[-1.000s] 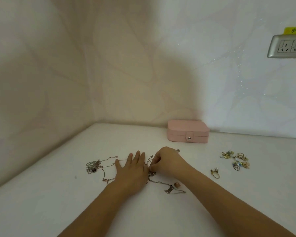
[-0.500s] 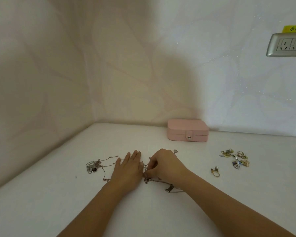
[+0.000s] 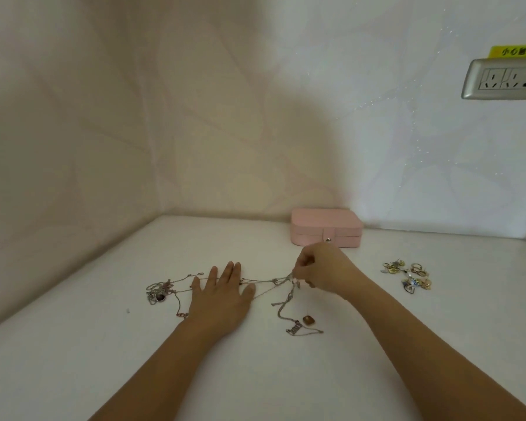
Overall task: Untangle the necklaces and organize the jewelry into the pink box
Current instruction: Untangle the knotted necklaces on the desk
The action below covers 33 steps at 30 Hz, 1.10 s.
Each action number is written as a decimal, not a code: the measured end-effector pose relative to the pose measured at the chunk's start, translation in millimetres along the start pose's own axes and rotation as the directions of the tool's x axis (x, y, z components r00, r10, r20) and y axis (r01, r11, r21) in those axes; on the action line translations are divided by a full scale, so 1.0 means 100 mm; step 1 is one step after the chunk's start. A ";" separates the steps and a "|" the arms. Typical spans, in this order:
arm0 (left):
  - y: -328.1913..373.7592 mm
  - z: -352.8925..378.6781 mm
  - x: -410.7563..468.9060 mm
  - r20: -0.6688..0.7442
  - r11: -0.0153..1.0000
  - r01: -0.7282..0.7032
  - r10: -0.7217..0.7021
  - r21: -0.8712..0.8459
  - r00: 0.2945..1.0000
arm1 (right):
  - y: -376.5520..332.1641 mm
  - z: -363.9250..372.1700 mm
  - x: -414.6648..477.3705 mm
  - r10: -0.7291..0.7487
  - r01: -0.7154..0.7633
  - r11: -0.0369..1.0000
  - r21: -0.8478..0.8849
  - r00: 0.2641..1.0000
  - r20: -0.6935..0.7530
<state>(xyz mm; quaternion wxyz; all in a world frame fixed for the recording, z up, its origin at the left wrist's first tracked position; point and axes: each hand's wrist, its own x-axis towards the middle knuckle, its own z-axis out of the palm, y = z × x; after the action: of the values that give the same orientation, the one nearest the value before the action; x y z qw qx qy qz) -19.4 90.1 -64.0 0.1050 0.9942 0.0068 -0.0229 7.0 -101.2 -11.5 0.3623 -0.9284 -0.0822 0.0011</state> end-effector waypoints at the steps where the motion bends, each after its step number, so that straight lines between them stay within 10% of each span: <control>1: 0.00 0.01 0.00 -0.001 1.000 0.001 -0.001 -0.011 1.000 | 0.00 -0.03 0.00 0.056 -0.064 0.970 0.233 0.998 0.043; 5: 0.01 0.01 -0.02 -0.004 1.000 0.018 -0.018 -0.020 1.000 | 0.04 -0.06 0.03 0.165 -0.382 0.472 0.795 0.924 0.346; 9: 0.03 0.00 -0.04 -0.006 0.999 0.021 -0.021 -0.046 1.000 | 0.02 0.07 0.06 0.180 -0.352 0.366 0.861 0.935 0.305; 14: 0.02 -0.07 -0.04 -0.094 0.946 -0.062 0.034 -0.318 0.995 | -0.09 0.17 0.01 0.004 -0.144 0.564 0.813 0.985 0.171; 18: 0.13 -0.29 -0.15 -0.193 0.488 -0.227 0.120 -0.843 0.974 | -0.19 0.17 -0.08 -0.216 0.125 0.782 0.610 0.973 0.078; 23: 0.18 -0.34 -0.21 -0.197 0.199 -0.242 0.224 -0.950 0.955 | -0.27 0.16 -0.16 -0.335 0.308 0.838 0.451 0.942 -0.021; 29: 0.21 -0.39 -0.23 -0.267 0.208 -0.268 0.032 -0.941 0.963 | -0.30 0.03 -0.24 -0.359 0.281 0.807 0.520 0.932 0.054; 33: 0.27 -0.37 -0.28 -0.448 0.427 -0.406 0.000 -0.808 0.894 | -0.29 -0.03 -0.25 -0.325 0.257 0.848 0.463 0.943 0.073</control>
<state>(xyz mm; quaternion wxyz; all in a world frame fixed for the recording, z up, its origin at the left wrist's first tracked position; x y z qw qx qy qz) -45.4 71.0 -20.8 0.6059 0.7676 -0.0848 0.1910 -22.2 -86.6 8.8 0.5547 -0.7940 -0.2464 0.0340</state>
